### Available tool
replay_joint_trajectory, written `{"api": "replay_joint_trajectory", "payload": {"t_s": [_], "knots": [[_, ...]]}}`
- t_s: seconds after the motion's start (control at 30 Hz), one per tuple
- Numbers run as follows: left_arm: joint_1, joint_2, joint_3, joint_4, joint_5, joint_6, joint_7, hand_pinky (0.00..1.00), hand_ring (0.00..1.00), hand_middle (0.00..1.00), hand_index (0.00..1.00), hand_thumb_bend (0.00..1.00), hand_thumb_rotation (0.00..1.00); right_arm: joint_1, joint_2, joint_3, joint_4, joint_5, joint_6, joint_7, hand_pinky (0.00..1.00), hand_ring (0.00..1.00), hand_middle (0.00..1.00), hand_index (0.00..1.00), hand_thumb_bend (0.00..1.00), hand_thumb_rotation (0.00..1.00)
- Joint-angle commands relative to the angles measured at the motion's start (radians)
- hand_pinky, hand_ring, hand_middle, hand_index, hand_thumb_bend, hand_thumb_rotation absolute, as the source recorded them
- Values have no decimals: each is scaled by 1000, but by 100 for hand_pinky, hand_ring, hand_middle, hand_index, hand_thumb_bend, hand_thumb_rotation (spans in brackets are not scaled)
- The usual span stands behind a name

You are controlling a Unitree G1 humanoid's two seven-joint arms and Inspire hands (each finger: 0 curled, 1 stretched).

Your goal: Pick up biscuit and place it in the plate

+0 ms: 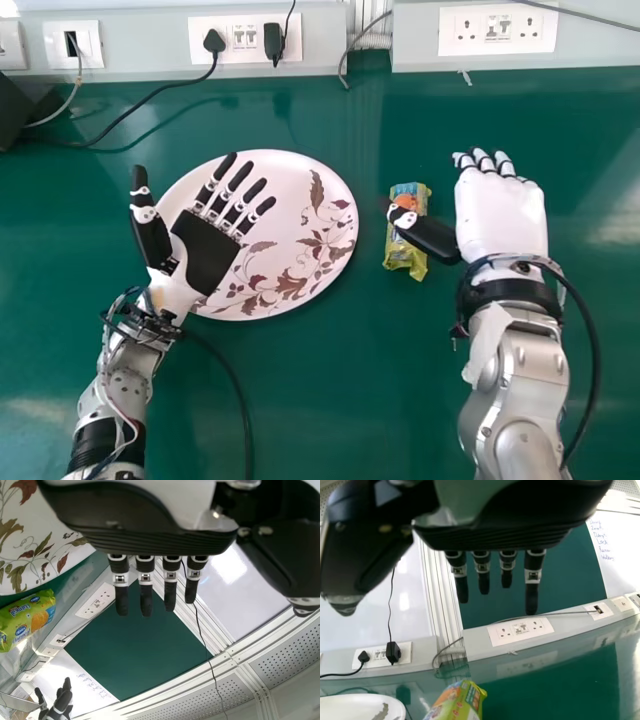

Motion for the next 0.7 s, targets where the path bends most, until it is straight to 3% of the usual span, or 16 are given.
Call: {"api": "replay_joint_trajectory", "payload": {"t_s": [0.0,0.67], "knots": [[-4,-6,-1,12,-1,-4,-6,76,83,89,93,100,59,-13,1,3,22,-8,5,3,70,90,99,91,100,52],[-14,-4,-4,16,4,-2,-4,74,81,88,93,100,59,-93,-14,7,138,-32,46,43,70,91,99,91,100,52]]}}
